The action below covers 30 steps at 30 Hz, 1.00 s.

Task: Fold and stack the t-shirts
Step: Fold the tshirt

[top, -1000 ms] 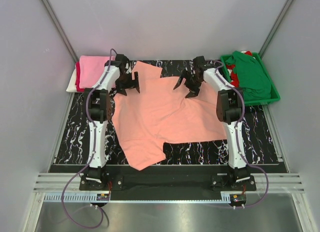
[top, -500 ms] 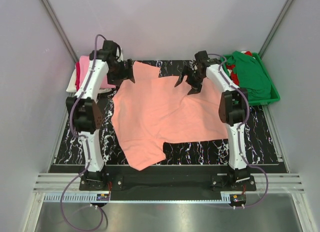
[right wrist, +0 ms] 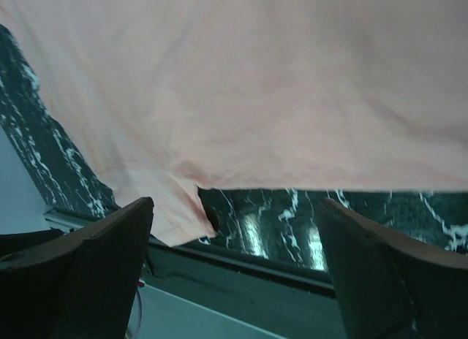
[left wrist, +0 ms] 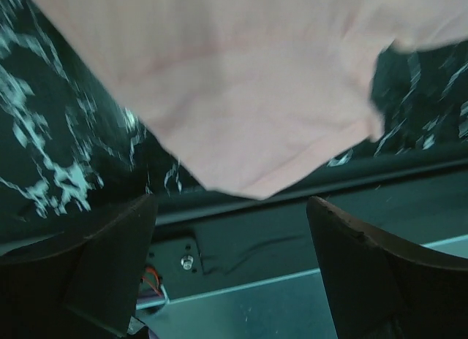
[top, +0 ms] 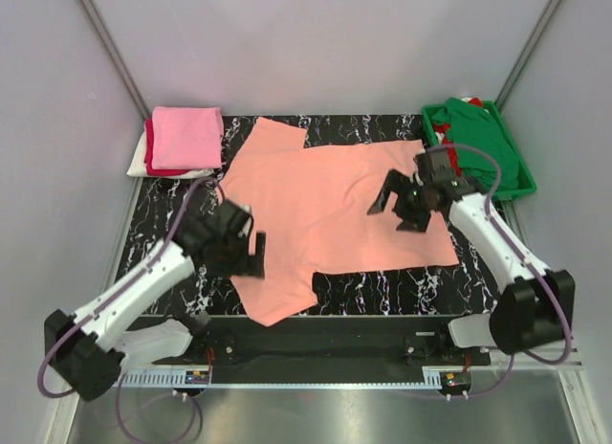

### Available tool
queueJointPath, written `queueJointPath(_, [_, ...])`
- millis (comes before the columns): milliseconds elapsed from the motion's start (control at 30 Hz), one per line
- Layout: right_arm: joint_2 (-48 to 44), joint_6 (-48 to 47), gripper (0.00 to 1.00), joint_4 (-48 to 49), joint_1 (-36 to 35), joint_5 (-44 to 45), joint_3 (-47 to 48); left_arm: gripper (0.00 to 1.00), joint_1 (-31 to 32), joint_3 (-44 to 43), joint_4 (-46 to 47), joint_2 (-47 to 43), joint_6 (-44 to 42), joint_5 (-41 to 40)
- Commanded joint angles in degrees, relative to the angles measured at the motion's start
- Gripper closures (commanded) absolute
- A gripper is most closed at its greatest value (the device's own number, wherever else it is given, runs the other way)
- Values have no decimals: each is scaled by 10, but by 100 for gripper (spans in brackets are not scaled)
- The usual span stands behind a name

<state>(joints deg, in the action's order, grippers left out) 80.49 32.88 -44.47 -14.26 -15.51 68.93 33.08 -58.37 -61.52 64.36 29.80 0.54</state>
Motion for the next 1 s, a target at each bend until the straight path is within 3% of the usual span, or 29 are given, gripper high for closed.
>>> queueJointPath(0, [-85,55,0,51,-3,14,-104,12,62,124,17,-109,143,-19])
queueJointPath(133, [-150,65,0,41,-3,32,-166,13,136,226,46,-171,225,6])
queueJointPath(333, [-160,48,0,14,-3,40,-158,14,156,329,138,-231,304,39])
queueJointPath(700, [-175,32,0,-6,-4,68,-151,22,168,353,263,-81,334,-18])
queueJointPath(833, [-196,26,0,-26,-2,118,-149,33,169,356,300,-34,333,-41])
queueJointPath(967, [-227,39,0,-32,3,152,-164,55,169,345,308,-12,327,-79])
